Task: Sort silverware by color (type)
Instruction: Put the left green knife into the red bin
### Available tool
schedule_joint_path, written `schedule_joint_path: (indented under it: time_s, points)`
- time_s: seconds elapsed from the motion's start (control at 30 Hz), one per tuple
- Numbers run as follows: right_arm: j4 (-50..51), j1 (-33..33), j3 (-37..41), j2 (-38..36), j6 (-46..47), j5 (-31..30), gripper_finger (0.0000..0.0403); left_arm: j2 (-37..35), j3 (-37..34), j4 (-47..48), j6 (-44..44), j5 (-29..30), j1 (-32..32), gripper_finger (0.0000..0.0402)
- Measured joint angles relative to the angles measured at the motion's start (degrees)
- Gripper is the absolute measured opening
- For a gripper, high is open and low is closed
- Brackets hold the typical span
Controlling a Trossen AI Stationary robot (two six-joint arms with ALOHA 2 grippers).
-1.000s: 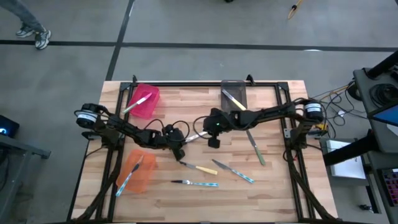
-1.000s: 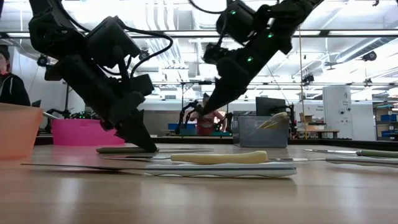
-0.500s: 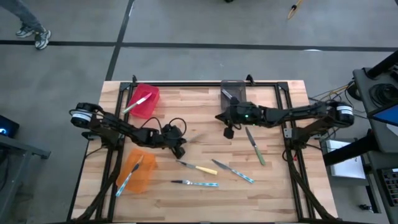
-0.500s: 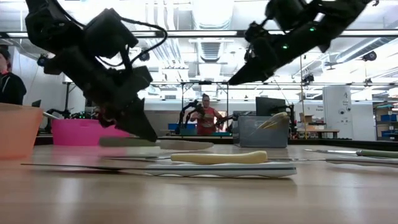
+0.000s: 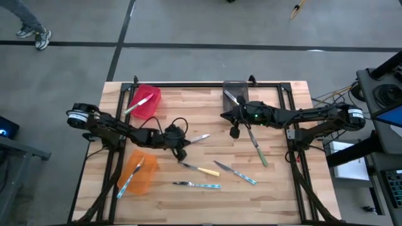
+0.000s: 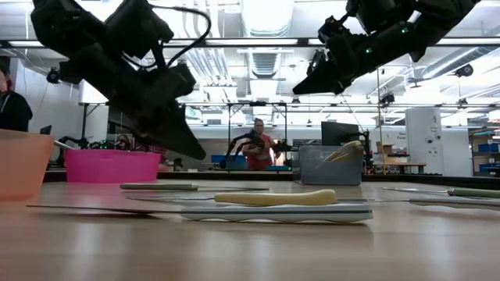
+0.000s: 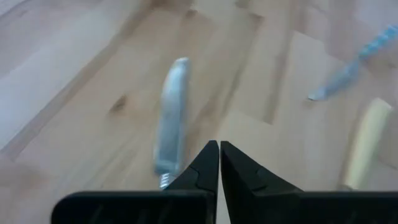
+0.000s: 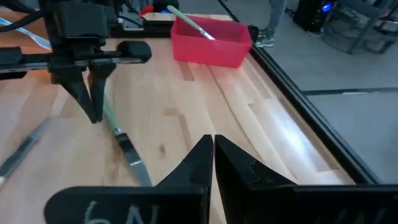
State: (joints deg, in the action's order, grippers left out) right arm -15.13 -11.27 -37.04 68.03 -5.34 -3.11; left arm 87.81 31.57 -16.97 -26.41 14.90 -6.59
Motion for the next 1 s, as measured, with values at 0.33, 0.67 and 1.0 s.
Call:
schedule_joint_path:
  time_s: [0.33,0.67,1.0]
  points:
    - [-0.1,0.0,0.0,0.0,0.2,0.8,0.0008,1.5,1.5,3.4,0.4,0.1,0.3,0.0027]
    - [0.1,0.0,0.0,0.0,0.2,1.2,0.0008,6.6,2.6,2.4,1.3,6.4,0.6,0.0141]
    - [0.3,0.0,0.0,0.0,-0.2,1.2,0.0008,10.1,2.2,2.8,2.3,6.6,0.7,0.0177]
